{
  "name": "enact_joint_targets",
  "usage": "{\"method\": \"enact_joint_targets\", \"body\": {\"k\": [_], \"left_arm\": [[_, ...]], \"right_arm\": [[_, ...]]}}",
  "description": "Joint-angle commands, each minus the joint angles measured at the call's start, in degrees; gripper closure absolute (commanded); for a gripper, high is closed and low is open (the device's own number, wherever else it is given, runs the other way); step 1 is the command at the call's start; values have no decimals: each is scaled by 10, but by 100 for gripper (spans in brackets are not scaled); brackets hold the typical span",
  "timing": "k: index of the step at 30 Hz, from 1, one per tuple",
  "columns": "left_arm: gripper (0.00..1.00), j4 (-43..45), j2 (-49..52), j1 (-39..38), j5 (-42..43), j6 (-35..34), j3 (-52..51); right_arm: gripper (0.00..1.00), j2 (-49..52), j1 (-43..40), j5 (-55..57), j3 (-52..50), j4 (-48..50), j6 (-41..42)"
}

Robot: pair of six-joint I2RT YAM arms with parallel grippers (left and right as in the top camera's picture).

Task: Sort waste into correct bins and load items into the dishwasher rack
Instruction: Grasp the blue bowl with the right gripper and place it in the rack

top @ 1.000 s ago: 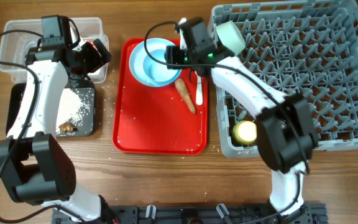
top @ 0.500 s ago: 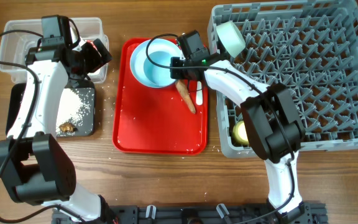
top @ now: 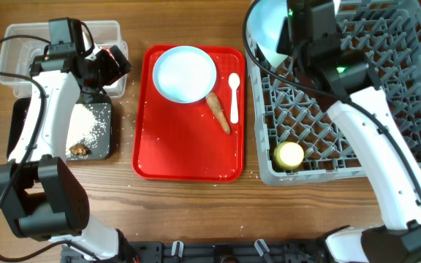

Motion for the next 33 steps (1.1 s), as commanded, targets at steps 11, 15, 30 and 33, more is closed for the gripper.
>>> {"method": "enact_joint_targets", "body": {"k": [11,15,30,33], "left_arm": [[0,2,-12,1,-6,-1,7],[0,2,-12,1,-6,-1,7],[0,2,-12,1,-6,-1,7],[0,2,-12,1,-6,-1,7]], "right_arm": [[96,194,4,252,-54,-94,-212],[96,197,12,188,-54,-158,-206],[76,197,87,101,-54,-203,-272],[52,197,99,-37,-54,-193,-272]]}}
